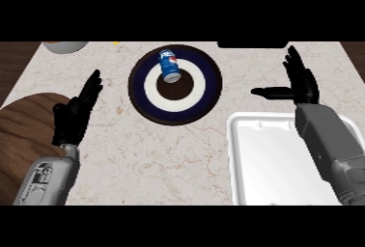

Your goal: Pick the can from the tray and place it in the plate

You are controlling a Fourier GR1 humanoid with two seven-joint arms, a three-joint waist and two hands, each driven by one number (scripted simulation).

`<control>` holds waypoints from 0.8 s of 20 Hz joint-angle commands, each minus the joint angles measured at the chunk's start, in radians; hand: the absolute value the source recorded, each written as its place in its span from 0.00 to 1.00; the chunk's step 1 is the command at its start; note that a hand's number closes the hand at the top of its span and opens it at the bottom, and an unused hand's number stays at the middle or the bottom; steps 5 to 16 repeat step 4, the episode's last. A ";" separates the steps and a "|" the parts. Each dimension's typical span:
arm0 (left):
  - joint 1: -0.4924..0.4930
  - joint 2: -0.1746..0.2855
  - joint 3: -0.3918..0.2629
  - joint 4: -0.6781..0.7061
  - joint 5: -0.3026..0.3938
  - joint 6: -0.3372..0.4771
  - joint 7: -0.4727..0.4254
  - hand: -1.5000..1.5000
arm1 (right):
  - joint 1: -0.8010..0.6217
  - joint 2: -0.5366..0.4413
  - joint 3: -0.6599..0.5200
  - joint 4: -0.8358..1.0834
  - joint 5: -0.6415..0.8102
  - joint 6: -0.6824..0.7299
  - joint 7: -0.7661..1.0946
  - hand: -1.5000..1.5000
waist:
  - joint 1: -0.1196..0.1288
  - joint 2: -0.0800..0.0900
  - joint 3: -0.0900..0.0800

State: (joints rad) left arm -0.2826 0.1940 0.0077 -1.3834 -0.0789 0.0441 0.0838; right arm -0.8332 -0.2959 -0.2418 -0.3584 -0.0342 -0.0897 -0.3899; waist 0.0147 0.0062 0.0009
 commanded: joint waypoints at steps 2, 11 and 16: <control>-0.028 0.019 0.026 0.024 0.010 -0.037 -0.019 0.50 | -0.017 -0.055 -0.034 0.086 -0.009 0.047 -0.049 0.00 | 0.007 0.003 0.000; 0.026 -0.003 -0.006 -0.073 0.004 -0.030 0.055 0.50 | 0.028 -0.053 -0.034 0.081 -0.011 0.078 -0.101 0.00 | 0.007 0.000 0.000; 0.026 -0.003 -0.006 -0.073 0.004 -0.030 0.055 0.50 | 0.028 -0.053 -0.034 0.081 -0.011 0.078 -0.101 0.00 | 0.007 0.000 0.000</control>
